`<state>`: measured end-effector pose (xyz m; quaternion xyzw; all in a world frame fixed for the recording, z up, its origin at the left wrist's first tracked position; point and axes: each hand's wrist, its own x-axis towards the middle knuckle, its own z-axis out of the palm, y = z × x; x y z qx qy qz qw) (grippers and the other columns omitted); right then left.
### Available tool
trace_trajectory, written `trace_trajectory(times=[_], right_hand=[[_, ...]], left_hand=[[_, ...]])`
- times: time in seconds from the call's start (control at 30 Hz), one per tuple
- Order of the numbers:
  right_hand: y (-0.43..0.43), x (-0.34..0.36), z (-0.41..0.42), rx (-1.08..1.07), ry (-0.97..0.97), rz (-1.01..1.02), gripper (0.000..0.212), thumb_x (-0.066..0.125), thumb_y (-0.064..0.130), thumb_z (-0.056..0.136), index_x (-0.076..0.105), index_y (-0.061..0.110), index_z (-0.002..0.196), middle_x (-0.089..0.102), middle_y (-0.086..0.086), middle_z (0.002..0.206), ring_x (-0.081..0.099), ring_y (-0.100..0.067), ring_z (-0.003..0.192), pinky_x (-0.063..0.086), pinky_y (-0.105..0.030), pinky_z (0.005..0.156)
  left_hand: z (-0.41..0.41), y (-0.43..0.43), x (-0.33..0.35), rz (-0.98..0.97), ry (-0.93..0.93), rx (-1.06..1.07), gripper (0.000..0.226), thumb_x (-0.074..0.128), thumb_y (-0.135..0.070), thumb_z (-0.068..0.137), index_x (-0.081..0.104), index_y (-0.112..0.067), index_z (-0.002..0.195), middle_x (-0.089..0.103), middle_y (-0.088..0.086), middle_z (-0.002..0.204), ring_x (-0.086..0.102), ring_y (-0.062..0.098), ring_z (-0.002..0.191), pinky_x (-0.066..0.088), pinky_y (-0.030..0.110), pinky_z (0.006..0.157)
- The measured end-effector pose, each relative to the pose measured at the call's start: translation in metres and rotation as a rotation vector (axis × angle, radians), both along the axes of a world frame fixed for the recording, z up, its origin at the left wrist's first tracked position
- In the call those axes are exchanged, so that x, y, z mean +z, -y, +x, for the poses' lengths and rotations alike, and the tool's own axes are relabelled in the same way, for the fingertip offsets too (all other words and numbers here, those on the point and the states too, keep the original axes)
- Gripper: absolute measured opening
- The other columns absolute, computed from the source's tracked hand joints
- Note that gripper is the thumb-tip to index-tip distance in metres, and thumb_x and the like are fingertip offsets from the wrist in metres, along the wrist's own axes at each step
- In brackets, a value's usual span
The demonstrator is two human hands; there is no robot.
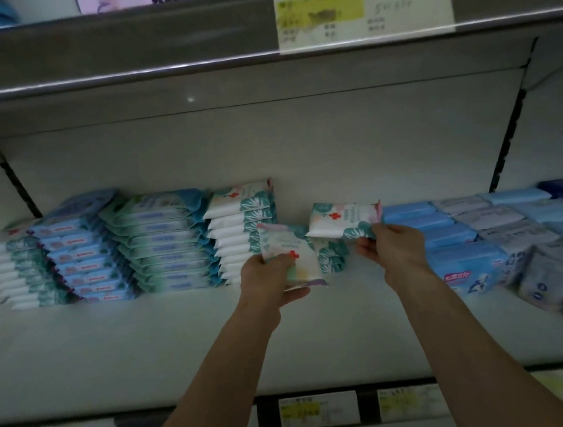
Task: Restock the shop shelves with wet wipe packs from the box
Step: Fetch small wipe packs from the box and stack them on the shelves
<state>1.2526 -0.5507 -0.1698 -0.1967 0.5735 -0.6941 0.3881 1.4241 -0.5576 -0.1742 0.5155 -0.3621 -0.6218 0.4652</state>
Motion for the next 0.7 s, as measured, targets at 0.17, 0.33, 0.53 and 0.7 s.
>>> trace_trajectory(times=[0.17, 0.33, 0.53, 0.7], right_hand=[[0.016, -0.008, 0.004, 0.02, -0.092, 0.056, 0.016, 0.045, 0.003, 0.098, 0.06, -0.004, 0.099, 0.059, -0.011, 0.068, 0.056, -0.017, 0.056, 0.053, -0.02, 0.044], [0.032, -0.013, 0.01, 0.058, -0.093, 0.097, 0.015, 0.044, 0.002, 0.098, 0.058, -0.002, 0.1, 0.058, -0.01, 0.065, 0.055, -0.015, 0.052, 0.053, -0.021, 0.046], [0.055, -0.02, 0.018, 0.154, -0.251, 0.21, 0.028, 0.051, 0.008, 0.097, 0.055, 0.004, 0.07, 0.059, -0.009, 0.061, 0.056, -0.016, 0.051, 0.055, -0.028, 0.053], [0.066, -0.024, 0.022, 0.178, -0.62, 0.339, 0.02, 0.055, 0.015, 0.092, 0.065, -0.001, 0.088, 0.069, -0.017, 0.091, 0.066, -0.03, 0.08, 0.051, -0.034, 0.066]], left_hand=[[0.008, -0.003, -0.009, 0.16, -0.305, 0.02, 0.011, 0.055, 0.001, 0.089, 0.058, -0.006, 0.097, 0.064, 0.015, 0.089, 0.062, 0.025, 0.07, 0.056, 0.028, 0.05], [0.015, -0.001, -0.012, 0.162, -0.291, 0.061, 0.022, 0.056, -0.001, 0.09, 0.056, -0.006, 0.112, 0.065, 0.015, 0.092, 0.065, 0.027, 0.076, 0.056, 0.031, 0.052], [0.024, -0.007, -0.013, 0.159, -0.244, 0.091, 0.012, 0.055, 0.0, 0.092, 0.057, -0.004, 0.103, 0.064, 0.016, 0.089, 0.064, 0.028, 0.074, 0.058, 0.034, 0.055], [0.033, -0.008, -0.012, 0.158, -0.219, 0.081, 0.009, 0.055, 0.002, 0.091, 0.056, -0.008, 0.091, 0.063, 0.016, 0.091, 0.063, 0.028, 0.076, 0.058, 0.035, 0.056]])
